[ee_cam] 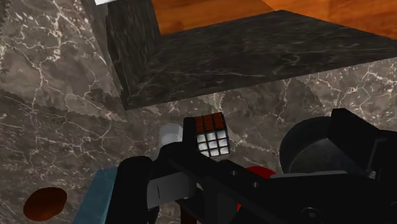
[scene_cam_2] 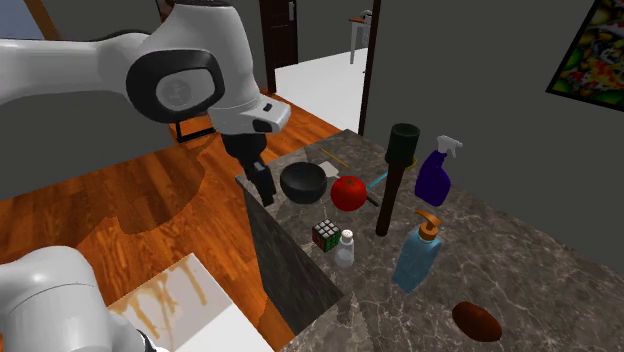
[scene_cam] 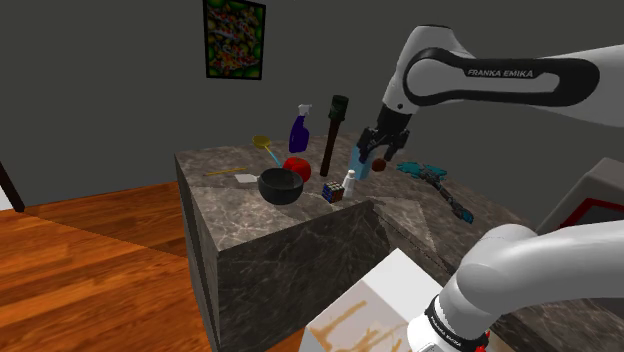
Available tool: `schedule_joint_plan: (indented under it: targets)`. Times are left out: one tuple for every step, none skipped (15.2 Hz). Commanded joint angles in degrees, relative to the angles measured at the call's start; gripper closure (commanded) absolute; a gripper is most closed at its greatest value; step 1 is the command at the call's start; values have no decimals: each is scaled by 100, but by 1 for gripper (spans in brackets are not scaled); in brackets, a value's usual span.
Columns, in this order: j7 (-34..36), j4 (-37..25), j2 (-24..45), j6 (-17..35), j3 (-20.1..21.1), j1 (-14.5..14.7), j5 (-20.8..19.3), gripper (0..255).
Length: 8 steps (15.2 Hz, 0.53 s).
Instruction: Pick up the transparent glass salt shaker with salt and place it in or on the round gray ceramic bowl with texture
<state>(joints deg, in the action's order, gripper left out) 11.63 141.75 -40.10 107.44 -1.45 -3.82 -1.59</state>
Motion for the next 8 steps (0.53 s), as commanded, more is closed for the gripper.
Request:
schedule_joint_plan:
  targets:
    - [73,92,310,476,-34,-93,-74,0]
    - [109,132,457,693,-51,-139,-110,0]
    - [148,164,612,910,-70,-186,-147,0]
    - [187,188,772,1125,-89,-232,-184,0]
    - [228,203,940,1338,-108,-279,-222,0]
    - [270,211,1112,1549,-127,-326,-260,0]
    - [313,210,1291,1757,-147,-373,-297,0]
    - [358,201,1474,1962,-167,-420,-336,0]
